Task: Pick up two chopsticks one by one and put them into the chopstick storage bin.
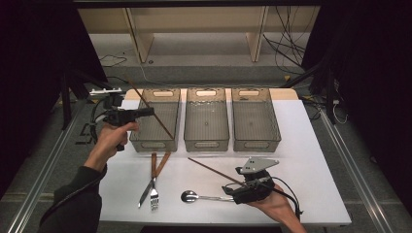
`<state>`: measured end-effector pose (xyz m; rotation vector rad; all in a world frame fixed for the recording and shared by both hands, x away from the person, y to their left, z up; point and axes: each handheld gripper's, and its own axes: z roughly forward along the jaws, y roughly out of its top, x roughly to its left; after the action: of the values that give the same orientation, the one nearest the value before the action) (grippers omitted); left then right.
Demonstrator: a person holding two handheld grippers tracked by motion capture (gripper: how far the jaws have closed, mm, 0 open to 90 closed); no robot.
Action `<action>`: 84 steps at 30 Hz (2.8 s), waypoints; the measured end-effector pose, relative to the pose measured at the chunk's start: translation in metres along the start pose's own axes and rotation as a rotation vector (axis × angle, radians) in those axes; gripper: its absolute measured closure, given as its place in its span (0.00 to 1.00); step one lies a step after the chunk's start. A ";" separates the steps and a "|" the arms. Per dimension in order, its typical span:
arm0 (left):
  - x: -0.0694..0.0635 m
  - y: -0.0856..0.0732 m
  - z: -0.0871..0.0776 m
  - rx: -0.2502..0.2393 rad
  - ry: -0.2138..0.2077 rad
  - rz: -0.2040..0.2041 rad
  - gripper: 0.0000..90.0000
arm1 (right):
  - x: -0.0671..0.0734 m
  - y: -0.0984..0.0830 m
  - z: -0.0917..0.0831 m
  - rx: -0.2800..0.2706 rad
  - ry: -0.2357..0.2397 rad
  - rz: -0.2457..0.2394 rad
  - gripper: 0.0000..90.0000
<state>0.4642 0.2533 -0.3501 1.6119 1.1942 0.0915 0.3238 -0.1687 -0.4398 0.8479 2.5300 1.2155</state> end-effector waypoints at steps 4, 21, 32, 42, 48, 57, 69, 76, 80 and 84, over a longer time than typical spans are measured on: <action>0.001 0.008 0.006 0.026 0.042 0.014 0.94 | -0.002 -0.002 -0.001 -0.006 -0.001 0.003 0.24; 0.012 0.020 0.043 0.140 0.144 0.005 0.94 | -0.004 -0.004 -0.003 -0.023 -0.007 0.010 0.23; 0.014 0.020 0.059 0.213 0.160 0.008 0.94 | -0.004 -0.006 -0.002 -0.022 -0.001 0.010 0.23; 0.021 0.014 0.069 0.250 0.145 -0.031 0.94 | -0.003 -0.006 -0.002 -0.019 0.000 0.011 0.23; 0.024 0.009 0.075 0.268 0.146 -0.038 0.94 | -0.003 -0.006 -0.001 -0.015 -0.001 0.008 0.23; 0.024 0.007 0.081 0.275 0.158 -0.049 0.93 | -0.004 -0.007 -0.001 -0.014 -0.001 0.008 0.23; 0.029 0.005 0.086 0.266 0.221 -0.071 0.56 | -0.004 -0.007 -0.001 -0.017 0.003 0.013 0.23; 0.024 0.008 0.083 0.249 0.244 -0.043 0.36 | -0.004 -0.007 -0.001 -0.017 0.003 0.011 0.24; 0.019 0.006 0.078 0.233 0.225 -0.036 0.32 | -0.004 -0.007 -0.002 -0.019 0.001 0.014 0.24; 0.010 0.004 0.068 0.197 0.198 -0.027 0.28 | -0.004 -0.006 -0.002 -0.017 -0.001 0.014 0.24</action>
<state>0.5117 0.2142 -0.3809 1.7892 1.4128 0.1210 0.3240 -0.1757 -0.4435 0.8630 2.5131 1.2385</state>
